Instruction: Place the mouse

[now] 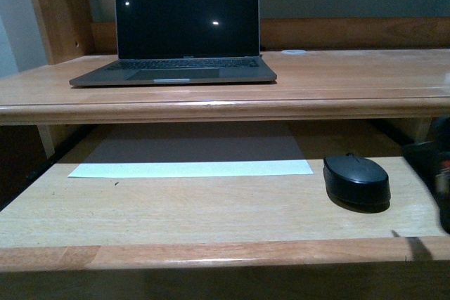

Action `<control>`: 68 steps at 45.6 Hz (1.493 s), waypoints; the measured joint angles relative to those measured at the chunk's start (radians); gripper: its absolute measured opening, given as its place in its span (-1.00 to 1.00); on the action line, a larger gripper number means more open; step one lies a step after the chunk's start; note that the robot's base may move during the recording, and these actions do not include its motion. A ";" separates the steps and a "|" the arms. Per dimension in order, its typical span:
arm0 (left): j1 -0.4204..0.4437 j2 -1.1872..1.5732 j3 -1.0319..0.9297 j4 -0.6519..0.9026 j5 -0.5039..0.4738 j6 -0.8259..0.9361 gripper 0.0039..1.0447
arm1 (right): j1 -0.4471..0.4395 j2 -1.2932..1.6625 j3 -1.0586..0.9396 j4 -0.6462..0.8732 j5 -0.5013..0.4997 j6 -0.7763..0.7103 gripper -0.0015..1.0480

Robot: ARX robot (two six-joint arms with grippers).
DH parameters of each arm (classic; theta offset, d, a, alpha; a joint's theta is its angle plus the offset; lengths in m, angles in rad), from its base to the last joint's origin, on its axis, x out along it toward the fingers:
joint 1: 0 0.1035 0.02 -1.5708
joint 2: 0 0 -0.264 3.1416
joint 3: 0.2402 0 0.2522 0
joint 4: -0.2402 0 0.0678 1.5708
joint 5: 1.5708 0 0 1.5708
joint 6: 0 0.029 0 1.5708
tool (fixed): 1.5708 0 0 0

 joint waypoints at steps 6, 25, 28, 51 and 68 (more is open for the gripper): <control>0.000 0.000 0.000 0.000 0.000 0.000 0.88 | 0.023 0.079 0.043 0.001 0.017 -0.004 0.87; 0.000 0.000 0.000 0.000 0.000 0.000 0.88 | 0.006 0.270 0.184 0.008 0.033 0.043 0.87; 0.000 0.000 0.000 0.000 0.000 0.000 0.88 | -0.007 0.328 0.218 0.010 0.036 0.053 0.87; 0.000 0.000 0.000 0.000 0.000 0.000 0.88 | 0.018 0.452 0.308 -0.017 0.014 0.052 0.87; 0.000 0.000 0.000 0.000 0.000 0.000 0.88 | 0.019 0.512 0.347 -0.062 0.009 0.068 0.37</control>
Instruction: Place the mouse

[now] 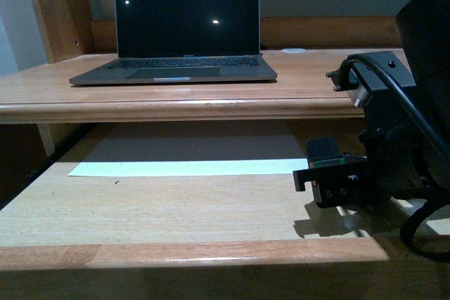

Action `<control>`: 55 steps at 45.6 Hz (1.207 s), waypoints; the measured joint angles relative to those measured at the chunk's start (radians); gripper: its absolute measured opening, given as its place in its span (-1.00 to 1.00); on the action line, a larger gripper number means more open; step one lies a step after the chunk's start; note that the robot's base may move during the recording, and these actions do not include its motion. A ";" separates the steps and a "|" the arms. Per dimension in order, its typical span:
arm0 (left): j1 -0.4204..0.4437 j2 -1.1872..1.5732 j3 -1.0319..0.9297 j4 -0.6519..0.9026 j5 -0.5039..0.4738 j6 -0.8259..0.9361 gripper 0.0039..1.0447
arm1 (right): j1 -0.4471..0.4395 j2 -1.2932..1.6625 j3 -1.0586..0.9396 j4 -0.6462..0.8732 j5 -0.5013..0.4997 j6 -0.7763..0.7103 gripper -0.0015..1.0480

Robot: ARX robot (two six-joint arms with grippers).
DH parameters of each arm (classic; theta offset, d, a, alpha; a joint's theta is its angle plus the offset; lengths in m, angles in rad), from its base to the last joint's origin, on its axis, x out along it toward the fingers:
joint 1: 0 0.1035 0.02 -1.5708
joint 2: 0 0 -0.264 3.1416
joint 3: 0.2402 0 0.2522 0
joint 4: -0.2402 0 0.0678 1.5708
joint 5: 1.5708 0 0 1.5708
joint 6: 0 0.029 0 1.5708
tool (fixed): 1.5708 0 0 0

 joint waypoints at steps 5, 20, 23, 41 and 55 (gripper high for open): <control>0.000 0.000 0.000 0.000 0.000 0.000 0.88 | 0.000 0.000 0.001 0.008 -0.003 0.006 0.25; 0.000 0.000 0.000 0.000 0.000 0.000 0.88 | 0.000 -0.115 -0.040 0.042 -0.019 0.002 0.24; 0.000 0.000 0.000 0.000 0.000 0.000 0.88 | 0.003 -0.154 -0.049 0.042 -0.020 -0.003 0.24; 0.000 0.000 0.000 -0.001 0.000 0.000 0.88 | 0.051 -0.388 -0.179 0.060 -0.007 -0.058 0.23; 0.000 0.000 0.000 0.000 0.001 0.000 0.88 | 0.050 -0.375 -0.184 0.056 -0.006 -0.070 0.22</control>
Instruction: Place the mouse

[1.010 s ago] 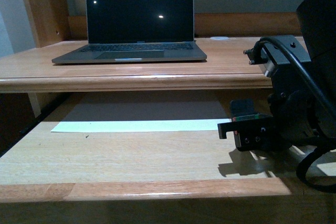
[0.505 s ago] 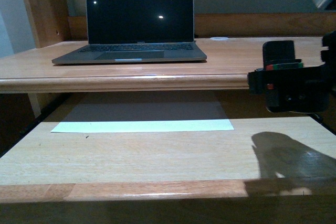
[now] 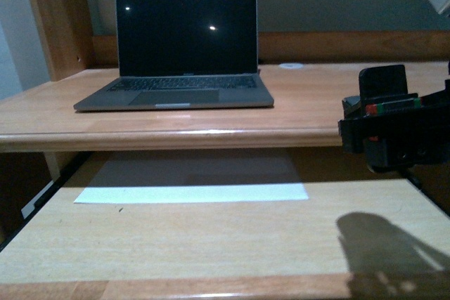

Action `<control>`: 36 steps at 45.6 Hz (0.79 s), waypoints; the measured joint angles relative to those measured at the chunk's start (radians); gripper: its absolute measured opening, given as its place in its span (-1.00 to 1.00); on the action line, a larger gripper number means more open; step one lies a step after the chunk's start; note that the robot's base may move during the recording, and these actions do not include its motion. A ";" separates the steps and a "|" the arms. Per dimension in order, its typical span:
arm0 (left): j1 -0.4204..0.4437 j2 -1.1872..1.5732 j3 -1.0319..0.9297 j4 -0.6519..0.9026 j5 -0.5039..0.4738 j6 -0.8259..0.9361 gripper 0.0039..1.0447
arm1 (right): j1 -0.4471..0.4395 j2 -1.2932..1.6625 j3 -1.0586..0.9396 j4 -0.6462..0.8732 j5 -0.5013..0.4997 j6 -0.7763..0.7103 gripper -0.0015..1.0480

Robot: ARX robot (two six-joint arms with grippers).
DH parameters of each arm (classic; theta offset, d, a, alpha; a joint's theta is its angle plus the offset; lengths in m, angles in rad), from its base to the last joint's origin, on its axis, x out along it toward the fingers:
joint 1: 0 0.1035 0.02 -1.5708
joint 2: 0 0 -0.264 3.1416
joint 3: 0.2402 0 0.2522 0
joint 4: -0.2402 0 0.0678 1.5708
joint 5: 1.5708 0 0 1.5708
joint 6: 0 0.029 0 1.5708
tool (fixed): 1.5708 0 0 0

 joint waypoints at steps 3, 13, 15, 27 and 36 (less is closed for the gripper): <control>0.000 0.000 0.000 0.000 0.000 0.000 0.88 | 0.000 0.000 0.000 0.001 0.000 -0.002 0.22; 0.000 0.000 0.000 0.000 0.000 0.000 0.88 | 0.000 0.000 0.000 0.005 0.000 -0.003 0.22; 0.000 0.000 0.000 0.000 0.000 -0.002 0.88 | 0.000 0.000 0.000 0.002 0.000 -0.003 0.22; 0.000 0.000 0.000 0.003 0.000 -0.001 0.88 | 0.000 -0.002 0.000 0.004 0.002 -0.003 0.22; -0.001 0.000 0.000 0.002 0.000 -0.001 0.88 | -0.076 0.115 0.032 0.142 -0.068 0.059 0.22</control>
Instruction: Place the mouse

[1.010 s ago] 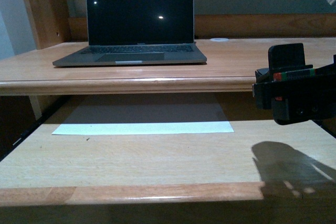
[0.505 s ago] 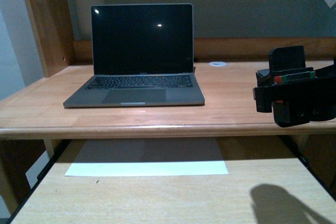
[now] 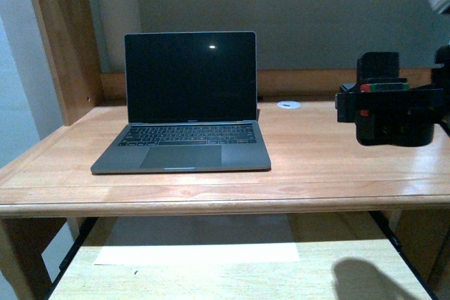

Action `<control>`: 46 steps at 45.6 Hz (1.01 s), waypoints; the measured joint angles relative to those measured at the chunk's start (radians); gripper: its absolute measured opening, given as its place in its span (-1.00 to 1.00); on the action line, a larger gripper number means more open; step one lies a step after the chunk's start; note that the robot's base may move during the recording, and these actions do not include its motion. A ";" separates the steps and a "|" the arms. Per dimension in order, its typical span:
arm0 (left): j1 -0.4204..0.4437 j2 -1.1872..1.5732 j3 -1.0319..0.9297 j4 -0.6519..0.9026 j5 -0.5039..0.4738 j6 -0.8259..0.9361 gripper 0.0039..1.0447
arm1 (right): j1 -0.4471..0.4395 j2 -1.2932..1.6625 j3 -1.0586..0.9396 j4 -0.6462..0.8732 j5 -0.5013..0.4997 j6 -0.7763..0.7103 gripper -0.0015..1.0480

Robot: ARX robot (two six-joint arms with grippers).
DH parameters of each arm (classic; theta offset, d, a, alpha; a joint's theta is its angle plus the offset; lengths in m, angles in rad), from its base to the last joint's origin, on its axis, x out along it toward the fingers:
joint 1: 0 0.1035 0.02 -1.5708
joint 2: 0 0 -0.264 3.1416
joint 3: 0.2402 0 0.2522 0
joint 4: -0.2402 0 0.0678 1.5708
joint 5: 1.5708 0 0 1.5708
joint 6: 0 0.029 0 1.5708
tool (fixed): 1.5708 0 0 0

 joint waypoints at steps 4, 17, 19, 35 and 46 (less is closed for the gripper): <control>0.000 0.000 0.000 0.000 0.000 0.000 0.88 | -0.050 0.148 0.084 0.037 0.013 0.007 0.22; 0.000 0.000 0.000 -0.001 -0.001 0.000 0.88 | -0.041 0.239 0.103 0.066 0.029 0.006 0.22; 0.000 0.000 0.000 -0.001 0.000 0.000 0.88 | -0.042 0.239 0.103 0.064 0.029 0.006 0.22; 0.001 0.000 0.000 -0.001 0.000 0.000 0.88 | -0.158 0.514 0.391 0.015 -0.013 0.040 0.22; 0.001 0.000 0.000 -0.001 0.000 0.000 0.88 | -0.211 0.694 0.612 -0.080 -0.028 0.066 0.22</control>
